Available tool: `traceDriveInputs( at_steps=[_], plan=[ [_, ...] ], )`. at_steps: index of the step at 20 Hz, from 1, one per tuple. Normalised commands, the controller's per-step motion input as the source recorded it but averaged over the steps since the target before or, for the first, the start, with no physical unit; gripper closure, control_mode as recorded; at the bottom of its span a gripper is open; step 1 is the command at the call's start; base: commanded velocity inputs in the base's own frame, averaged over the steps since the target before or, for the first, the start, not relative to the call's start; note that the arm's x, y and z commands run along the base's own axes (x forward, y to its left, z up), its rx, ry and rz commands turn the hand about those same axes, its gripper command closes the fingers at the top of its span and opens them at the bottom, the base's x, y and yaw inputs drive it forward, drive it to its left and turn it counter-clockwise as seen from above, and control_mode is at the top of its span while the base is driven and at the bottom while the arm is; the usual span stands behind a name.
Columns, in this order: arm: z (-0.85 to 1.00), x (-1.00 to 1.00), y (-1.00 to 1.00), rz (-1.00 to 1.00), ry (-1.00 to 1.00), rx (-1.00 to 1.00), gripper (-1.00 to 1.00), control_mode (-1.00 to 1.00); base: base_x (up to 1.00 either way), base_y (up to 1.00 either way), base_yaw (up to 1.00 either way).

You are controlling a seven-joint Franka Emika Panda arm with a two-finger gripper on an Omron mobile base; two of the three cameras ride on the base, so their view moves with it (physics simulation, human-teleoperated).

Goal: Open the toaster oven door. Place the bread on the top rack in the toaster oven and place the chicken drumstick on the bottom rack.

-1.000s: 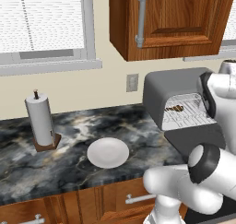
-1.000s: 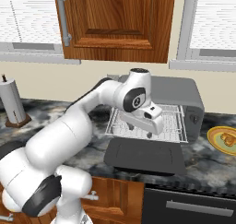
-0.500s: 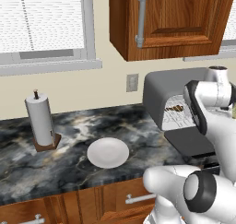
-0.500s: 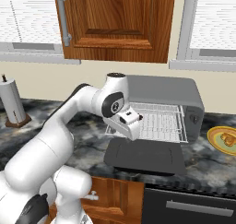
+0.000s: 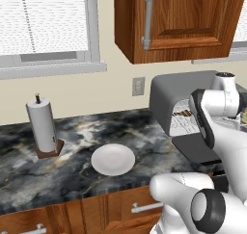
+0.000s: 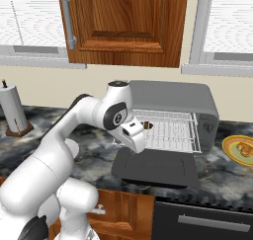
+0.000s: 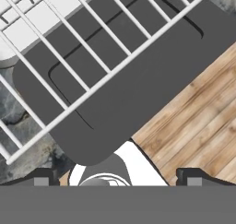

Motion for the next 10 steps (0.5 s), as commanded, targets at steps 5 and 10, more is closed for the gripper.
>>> traceDriveInputs(
  at_steps=[5, 10],
  plan=[
    [0.0, 0.0, 0.0, 0.0, 0.0, 0.0, -1.0, -1.0, 0.0, 0.0, 0.0],
    [0.0, 0.0, 0.0, 0.0, 0.0, 0.0, -1.0, -1.0, 0.0, 0.0, 0.0]
  ],
)
